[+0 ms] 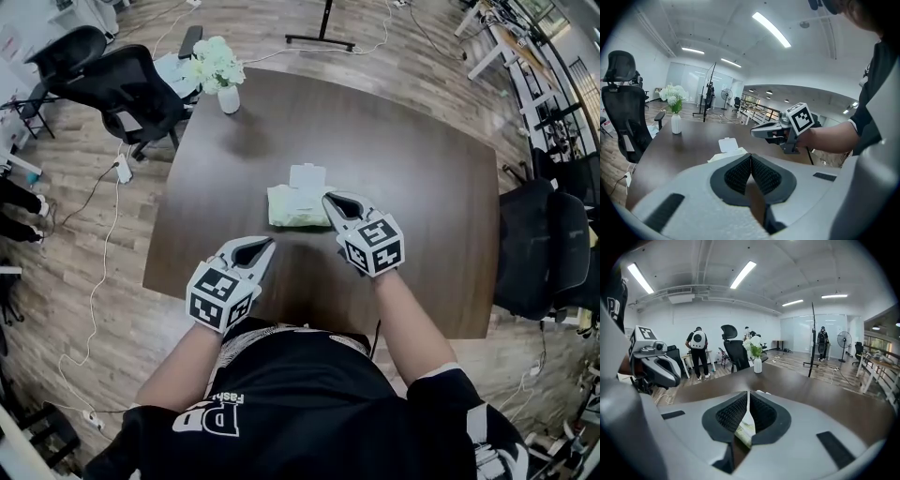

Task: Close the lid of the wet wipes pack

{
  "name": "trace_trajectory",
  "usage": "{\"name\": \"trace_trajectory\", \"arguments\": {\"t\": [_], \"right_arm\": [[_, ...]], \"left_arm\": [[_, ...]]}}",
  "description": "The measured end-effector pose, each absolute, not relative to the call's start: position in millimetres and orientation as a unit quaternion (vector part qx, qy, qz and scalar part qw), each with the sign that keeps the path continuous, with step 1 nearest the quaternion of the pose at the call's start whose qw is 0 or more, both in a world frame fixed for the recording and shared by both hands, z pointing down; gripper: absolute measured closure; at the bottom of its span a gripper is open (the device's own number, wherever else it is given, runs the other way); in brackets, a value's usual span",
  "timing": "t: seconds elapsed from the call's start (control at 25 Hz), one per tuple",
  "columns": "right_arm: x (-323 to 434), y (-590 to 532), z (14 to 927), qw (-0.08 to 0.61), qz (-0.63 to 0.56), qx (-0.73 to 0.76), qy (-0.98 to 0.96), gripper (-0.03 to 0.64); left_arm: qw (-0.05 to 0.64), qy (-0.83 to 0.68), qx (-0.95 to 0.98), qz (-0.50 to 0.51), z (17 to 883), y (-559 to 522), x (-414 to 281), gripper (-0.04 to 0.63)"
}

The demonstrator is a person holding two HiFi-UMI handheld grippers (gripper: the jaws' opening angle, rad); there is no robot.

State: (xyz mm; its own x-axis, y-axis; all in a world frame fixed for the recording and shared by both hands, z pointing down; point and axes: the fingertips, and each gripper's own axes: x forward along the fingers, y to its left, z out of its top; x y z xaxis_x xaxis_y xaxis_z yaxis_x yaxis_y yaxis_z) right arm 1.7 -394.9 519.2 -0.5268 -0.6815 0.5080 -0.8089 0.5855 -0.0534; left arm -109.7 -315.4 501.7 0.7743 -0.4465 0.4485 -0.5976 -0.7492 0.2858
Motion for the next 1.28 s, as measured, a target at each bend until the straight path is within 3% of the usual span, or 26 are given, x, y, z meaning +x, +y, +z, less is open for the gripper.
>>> {"name": "trace_trajectory", "arguments": {"t": [0.68, 1.28], "right_arm": [[-12.7, -496.1, 603.2, 0.412, 0.057, 0.359, -0.835, 0.487], [-15.8, -491.6, 606.7, 0.454, 0.053, 0.287, -0.842, 0.488]], "left_arm": [[0.258, -0.323, 0.893, 0.177, 530.7, -317.0, -171.7, 0.577], [0.275, -0.343, 0.884, 0.161, 534.8, -308.1, -179.3, 0.577]]}}
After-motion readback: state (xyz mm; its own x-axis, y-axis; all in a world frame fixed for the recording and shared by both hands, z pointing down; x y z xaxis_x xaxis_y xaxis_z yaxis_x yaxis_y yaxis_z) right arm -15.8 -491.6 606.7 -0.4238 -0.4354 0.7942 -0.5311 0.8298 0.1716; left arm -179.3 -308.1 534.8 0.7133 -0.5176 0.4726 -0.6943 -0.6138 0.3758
